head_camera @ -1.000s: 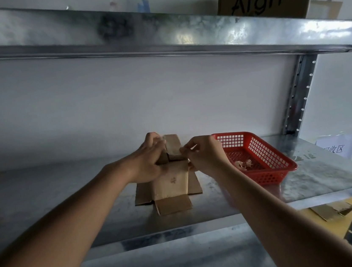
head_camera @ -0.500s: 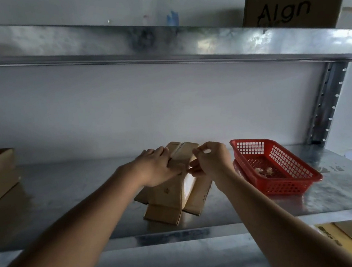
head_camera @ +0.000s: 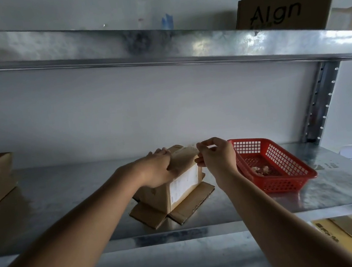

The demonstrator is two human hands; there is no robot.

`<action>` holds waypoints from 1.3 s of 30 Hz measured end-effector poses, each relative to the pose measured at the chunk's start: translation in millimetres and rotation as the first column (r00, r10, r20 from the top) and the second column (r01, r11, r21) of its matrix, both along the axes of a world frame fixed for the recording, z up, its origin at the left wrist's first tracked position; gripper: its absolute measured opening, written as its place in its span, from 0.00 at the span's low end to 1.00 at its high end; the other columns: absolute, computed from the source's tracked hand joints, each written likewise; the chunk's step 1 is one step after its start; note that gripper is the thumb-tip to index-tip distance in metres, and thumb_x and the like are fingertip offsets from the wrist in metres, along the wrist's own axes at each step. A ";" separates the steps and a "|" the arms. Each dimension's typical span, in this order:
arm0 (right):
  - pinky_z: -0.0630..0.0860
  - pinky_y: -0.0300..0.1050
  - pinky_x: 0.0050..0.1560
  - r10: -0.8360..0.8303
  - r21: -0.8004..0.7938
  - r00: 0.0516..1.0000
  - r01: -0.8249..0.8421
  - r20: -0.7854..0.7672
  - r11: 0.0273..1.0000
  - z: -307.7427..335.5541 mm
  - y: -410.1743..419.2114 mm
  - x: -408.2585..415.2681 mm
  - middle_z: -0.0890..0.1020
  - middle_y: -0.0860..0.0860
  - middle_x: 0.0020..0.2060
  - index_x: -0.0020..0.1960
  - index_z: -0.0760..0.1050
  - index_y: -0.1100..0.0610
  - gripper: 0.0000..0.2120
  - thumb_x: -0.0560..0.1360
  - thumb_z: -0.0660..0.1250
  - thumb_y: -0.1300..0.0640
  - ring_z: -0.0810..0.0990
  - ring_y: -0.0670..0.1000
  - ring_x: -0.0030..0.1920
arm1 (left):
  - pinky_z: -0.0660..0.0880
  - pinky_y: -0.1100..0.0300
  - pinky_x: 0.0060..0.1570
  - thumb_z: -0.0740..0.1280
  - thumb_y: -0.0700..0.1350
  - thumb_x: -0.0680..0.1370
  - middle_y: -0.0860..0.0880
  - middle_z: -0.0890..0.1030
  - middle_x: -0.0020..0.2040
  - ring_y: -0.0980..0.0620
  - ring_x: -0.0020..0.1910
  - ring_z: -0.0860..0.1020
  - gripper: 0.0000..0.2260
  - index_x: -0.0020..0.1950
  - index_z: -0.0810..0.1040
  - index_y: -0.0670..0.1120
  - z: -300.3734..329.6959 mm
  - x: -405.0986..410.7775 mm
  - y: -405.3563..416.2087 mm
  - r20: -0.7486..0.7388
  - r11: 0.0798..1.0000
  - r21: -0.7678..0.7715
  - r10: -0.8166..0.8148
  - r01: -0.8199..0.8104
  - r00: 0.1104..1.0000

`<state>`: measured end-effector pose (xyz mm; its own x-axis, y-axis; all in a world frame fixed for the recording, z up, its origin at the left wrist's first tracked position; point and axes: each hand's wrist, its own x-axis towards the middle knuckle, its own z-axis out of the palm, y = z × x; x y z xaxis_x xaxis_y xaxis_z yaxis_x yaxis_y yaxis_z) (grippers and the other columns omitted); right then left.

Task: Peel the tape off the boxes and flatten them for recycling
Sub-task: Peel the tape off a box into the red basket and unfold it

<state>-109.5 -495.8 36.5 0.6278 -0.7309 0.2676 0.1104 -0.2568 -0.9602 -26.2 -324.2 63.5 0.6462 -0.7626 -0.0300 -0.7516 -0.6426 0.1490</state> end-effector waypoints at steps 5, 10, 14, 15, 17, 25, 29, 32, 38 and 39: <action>0.85 0.42 0.36 -0.156 0.119 0.987 0.150 0.042 0.982 -0.2 -14.3 1.3 0.85 0.52 0.40 0.49 0.79 0.53 0.03 0.79 0.73 0.58 0.87 0.46 0.33 | 0.50 0.47 0.81 0.59 0.61 0.84 0.55 0.42 0.85 0.47 0.84 0.47 0.37 0.85 0.41 0.55 14.7 14.0 21.5 -0.185 0.993 0.112 -0.007 0.028 0.983; 0.86 0.54 0.43 -0.256 0.148 0.962 0.241 0.096 0.959 3.5 -26.1 -5.0 0.84 0.50 0.36 0.52 0.78 0.54 0.06 0.78 0.74 0.60 0.87 0.48 0.34 | 0.65 0.57 0.74 0.65 0.49 0.84 0.57 0.53 0.84 0.51 0.79 0.62 0.35 0.84 0.47 0.59 26.7 20.1 31.9 -0.241 0.992 0.125 0.027 0.004 0.970; 0.86 0.54 0.44 -0.213 -0.058 0.969 0.221 0.125 0.974 12.4 -19.1 -3.3 0.86 0.47 0.34 0.47 0.81 0.50 0.05 0.77 0.75 0.58 0.87 0.45 0.37 | 0.66 0.58 0.67 0.68 0.49 0.82 0.54 0.61 0.82 0.50 0.77 0.64 0.35 0.84 0.52 0.60 24.4 18.5 31.2 -0.293 0.997 0.061 0.057 -0.040 0.955; 0.85 0.51 0.45 -0.185 -0.150 0.976 0.202 0.117 0.968 15.5 -17.6 -2.4 0.86 0.45 0.36 0.46 0.82 0.49 0.05 0.76 0.76 0.58 0.86 0.44 0.38 | 0.64 0.57 0.70 0.68 0.50 0.82 0.56 0.59 0.83 0.50 0.78 0.62 0.35 0.84 0.52 0.61 24.0 18.2 32.4 -0.297 0.998 0.046 0.060 -0.049 0.953; 0.83 0.41 0.45 -0.085 -0.346 0.994 0.104 0.068 0.933 21.2 -12.5 -0.3 0.87 0.42 0.39 0.45 0.85 0.49 0.04 0.74 0.77 0.57 0.85 0.41 0.40 | 0.60 0.53 0.74 0.68 0.50 0.83 0.60 0.53 0.84 0.50 0.81 0.59 0.34 0.83 0.53 0.62 22.7 16.9 35.3 -0.300 0.998 0.030 0.058 -0.051 0.952; 0.81 0.44 0.54 0.091 -0.757 0.930 -0.345 -0.357 0.555 29.9 10.3 22.5 0.85 0.49 0.53 0.53 0.88 0.53 0.07 0.75 0.77 0.57 0.82 0.49 0.53 | 0.73 0.51 0.67 0.67 0.48 0.82 0.54 0.75 0.71 0.52 0.67 0.74 0.30 0.82 0.60 0.61 23.7 7.5 36.9 -0.328 0.999 0.002 0.036 -0.038 0.944; 0.76 0.39 0.44 0.029 -0.808 0.934 -0.324 -0.357 0.491 28.2 12.4 32.0 0.78 0.48 0.52 0.55 0.87 0.52 0.07 0.78 0.74 0.56 0.79 0.49 0.51 | 0.71 0.54 0.66 0.66 0.49 0.82 0.55 0.71 0.74 0.51 0.70 0.71 0.31 0.82 0.58 0.62 24.5 6.5 38.8 -0.319 0.999 0.000 0.036 -0.038 0.947; 0.81 0.50 0.44 0.076 -0.749 0.883 -0.436 -0.463 0.498 23.8 17.3 36.6 0.84 0.54 0.49 0.55 0.87 0.57 0.12 0.80 0.65 0.64 0.82 0.54 0.47 | 0.71 0.53 0.66 0.66 0.48 0.83 0.55 0.73 0.72 0.51 0.68 0.72 0.29 0.82 0.60 0.61 24.8 6.8 38.3 -0.306 1.000 0.007 0.030 -0.029 0.952; 0.76 0.51 0.49 0.179 -0.668 0.831 -0.535 -0.527 0.517 19.0 24.3 36.5 0.85 0.53 0.48 0.61 0.83 0.51 0.16 0.85 0.59 0.46 0.81 0.55 0.48 | 0.71 0.49 0.70 0.65 0.48 0.83 0.52 0.74 0.70 0.51 0.66 0.74 0.28 0.81 0.61 0.60 25.2 8.4 36.8 -0.267 1.000 0.026 0.019 -0.012 0.963; 0.77 0.51 0.55 0.185 -0.666 0.840 -0.522 -0.510 0.532 18.7 24.5 36.2 0.85 0.51 0.54 0.68 0.79 0.49 0.17 0.85 0.59 0.46 0.81 0.53 0.54 | 0.71 0.50 0.69 0.65 0.48 0.83 0.52 0.75 0.70 0.51 0.66 0.74 0.28 0.81 0.61 0.60 25.1 9.1 36.6 -0.269 0.999 0.030 0.024 -0.017 0.963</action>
